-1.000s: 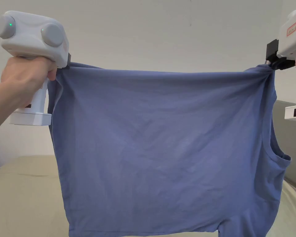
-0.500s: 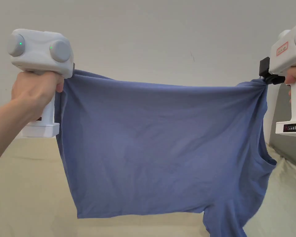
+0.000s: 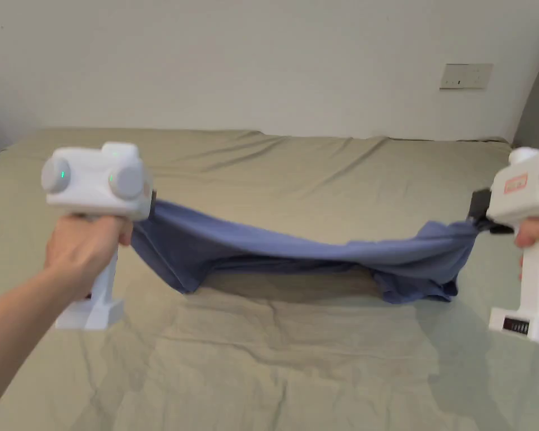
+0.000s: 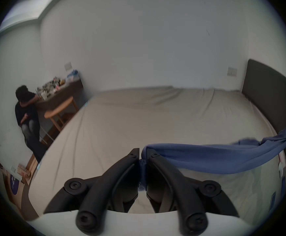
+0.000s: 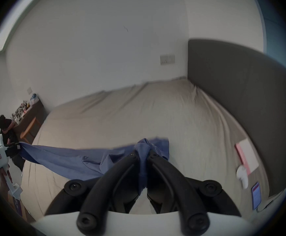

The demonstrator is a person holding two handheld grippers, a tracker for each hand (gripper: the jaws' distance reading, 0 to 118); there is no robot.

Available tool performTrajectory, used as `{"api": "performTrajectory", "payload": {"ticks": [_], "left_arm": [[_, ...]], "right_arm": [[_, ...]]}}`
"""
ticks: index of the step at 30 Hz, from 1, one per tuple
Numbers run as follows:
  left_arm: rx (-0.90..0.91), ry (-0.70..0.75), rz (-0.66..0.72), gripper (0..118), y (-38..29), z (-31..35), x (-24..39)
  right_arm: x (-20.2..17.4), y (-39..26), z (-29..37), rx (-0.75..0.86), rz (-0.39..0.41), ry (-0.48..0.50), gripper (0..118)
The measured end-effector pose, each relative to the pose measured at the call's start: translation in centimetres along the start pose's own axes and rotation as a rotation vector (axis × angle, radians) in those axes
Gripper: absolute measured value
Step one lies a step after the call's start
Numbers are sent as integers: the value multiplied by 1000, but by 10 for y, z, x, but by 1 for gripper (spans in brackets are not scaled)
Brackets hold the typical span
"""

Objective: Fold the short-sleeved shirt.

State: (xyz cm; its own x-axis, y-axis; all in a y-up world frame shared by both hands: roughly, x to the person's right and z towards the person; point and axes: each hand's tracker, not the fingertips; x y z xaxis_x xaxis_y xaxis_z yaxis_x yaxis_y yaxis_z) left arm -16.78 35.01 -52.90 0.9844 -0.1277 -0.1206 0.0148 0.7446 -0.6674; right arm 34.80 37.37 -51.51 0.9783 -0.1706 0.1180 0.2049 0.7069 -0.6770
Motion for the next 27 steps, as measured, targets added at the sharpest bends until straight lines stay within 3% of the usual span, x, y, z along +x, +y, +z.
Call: {"api": "performTrajectory", "payload": {"ticks": [4, 12, 21, 27], "left_arm": [[-103, -15, -70, 8, -88, 2, -2], [-234, -112, -3, 8, -222, 48, -29], [-257, -230, 58, 8, -311, 126, -71], [-303, -268, 38, 8, -348, 159, -81]], "right_arm": [[18, -85, 1, -87, -36, -8, 17], [60, -243, 49, -202, -118, 3, 17], [98, -324, 129, -197, -188, 61, 17], [106, -358, 158, -231, -177, 69, 17]]}}
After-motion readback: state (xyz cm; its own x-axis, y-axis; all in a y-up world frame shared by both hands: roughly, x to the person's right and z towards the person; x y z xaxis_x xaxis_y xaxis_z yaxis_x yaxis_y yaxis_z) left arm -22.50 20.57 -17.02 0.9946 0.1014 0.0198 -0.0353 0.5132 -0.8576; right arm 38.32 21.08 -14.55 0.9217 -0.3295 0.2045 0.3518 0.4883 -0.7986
